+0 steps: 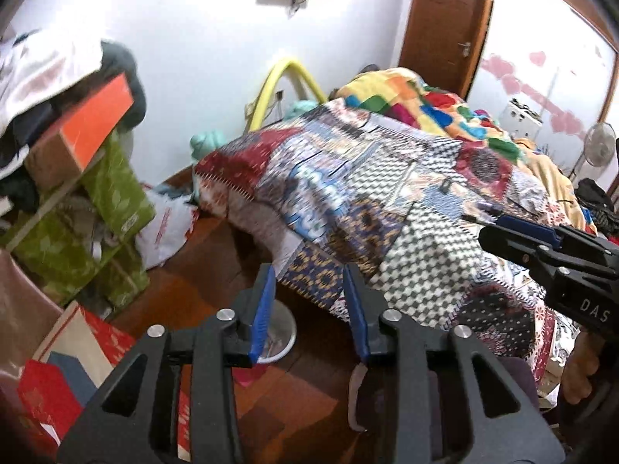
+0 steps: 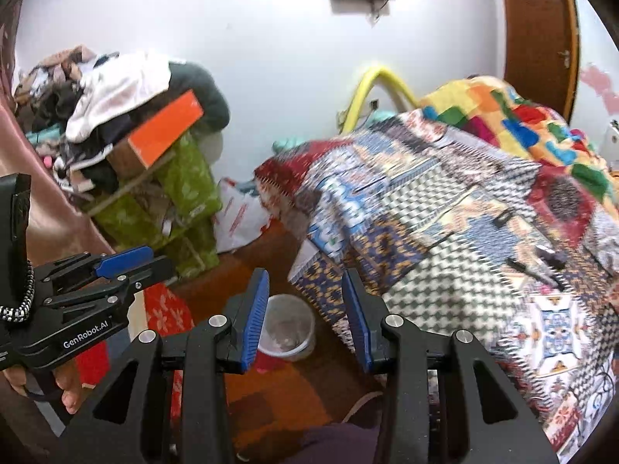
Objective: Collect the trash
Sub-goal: 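Move both grippers back toward the markers on the bed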
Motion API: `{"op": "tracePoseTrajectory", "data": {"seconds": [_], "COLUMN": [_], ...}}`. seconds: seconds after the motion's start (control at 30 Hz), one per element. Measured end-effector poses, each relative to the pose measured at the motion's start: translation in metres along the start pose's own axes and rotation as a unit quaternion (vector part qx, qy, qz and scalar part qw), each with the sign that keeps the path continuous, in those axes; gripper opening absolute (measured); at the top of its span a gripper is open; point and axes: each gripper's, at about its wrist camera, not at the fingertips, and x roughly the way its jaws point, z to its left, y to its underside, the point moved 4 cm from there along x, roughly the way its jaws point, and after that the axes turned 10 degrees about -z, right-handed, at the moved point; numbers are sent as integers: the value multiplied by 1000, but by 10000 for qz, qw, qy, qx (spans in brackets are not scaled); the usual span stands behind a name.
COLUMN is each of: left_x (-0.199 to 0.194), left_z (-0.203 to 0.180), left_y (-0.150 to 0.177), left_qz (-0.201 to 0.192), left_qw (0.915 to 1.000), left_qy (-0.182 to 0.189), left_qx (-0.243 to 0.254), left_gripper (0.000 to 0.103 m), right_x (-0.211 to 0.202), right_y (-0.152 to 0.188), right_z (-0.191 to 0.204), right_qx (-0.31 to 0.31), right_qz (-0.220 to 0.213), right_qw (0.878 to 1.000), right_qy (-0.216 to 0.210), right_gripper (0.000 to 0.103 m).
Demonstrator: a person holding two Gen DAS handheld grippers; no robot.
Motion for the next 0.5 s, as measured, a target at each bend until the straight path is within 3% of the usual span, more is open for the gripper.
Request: {"op": "tracePoseTrajectory", "data": {"seconds": [0.13,0.27,0.5], "left_x": [-5,-3,18], "left_z": [-38,-77,-141], "left_y": [-11,-23,-40], "left_qz": [-131,-228,-136], "left_qw": [9995,9981,9939], "left_qy": [210,462,947], "left_qx": [193,353,549], "left_gripper": [38,46,52], "right_x": [-28,-51,-79], "right_y": [-6,-9,-6], "right_z": [-25,-56,-124], "right_qx": [70,159,351], "right_qz": [-280,-437,-534], "right_qw": [9993,9979,9925], "right_qy": [230,461,1041], "right_gripper": [36,36,38]}}
